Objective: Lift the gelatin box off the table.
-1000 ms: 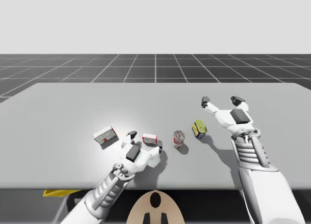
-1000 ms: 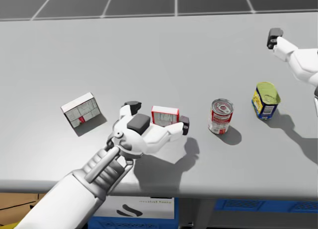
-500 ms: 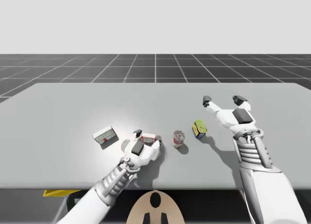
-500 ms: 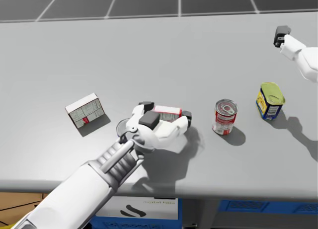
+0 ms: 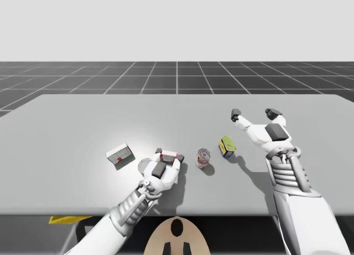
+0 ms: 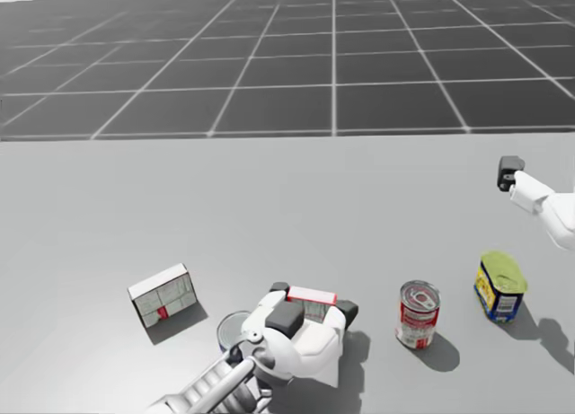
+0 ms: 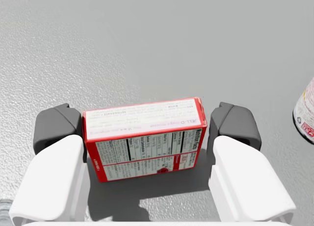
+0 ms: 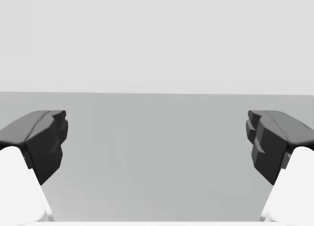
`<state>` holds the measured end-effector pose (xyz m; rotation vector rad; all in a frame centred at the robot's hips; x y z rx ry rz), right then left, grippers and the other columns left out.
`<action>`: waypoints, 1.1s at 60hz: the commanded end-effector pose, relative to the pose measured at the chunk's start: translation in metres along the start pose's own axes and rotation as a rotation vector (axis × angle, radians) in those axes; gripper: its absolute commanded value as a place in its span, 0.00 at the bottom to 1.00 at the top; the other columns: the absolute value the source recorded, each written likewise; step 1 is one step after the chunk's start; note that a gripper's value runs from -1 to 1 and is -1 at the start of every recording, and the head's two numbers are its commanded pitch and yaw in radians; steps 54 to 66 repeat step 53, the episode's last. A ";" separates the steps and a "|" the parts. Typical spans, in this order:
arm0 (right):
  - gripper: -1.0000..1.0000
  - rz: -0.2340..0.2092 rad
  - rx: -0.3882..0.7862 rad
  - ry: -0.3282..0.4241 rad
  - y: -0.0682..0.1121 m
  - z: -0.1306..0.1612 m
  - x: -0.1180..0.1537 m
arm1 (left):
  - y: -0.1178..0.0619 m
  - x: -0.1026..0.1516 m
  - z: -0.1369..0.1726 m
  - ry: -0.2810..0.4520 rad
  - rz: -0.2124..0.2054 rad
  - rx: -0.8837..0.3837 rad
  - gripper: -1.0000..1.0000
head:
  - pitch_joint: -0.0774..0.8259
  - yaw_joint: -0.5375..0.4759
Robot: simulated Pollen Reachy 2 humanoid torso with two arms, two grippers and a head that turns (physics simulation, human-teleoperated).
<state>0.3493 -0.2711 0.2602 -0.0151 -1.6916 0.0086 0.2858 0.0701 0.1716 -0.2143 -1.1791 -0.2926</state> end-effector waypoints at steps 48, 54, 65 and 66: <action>0.00 0.021 0.028 0.017 -0.002 0.001 -0.004 | -0.014 0.122 0.077 -0.331 -0.022 -0.034 1.00 | 0.47 0.63; 0.00 0.025 0.039 0.019 -0.003 0.001 -0.004 | -0.008 0.149 0.102 -0.443 -0.058 -0.008 1.00 | 0.47 0.63; 0.00 0.025 0.039 0.019 -0.003 0.001 -0.004 | -0.008 0.149 0.102 -0.443 -0.058 -0.008 1.00 | 0.47 0.63; 0.00 0.025 0.039 0.019 -0.003 0.001 -0.004 | -0.008 0.149 0.102 -0.443 -0.058 -0.008 1.00 | 0.47 0.63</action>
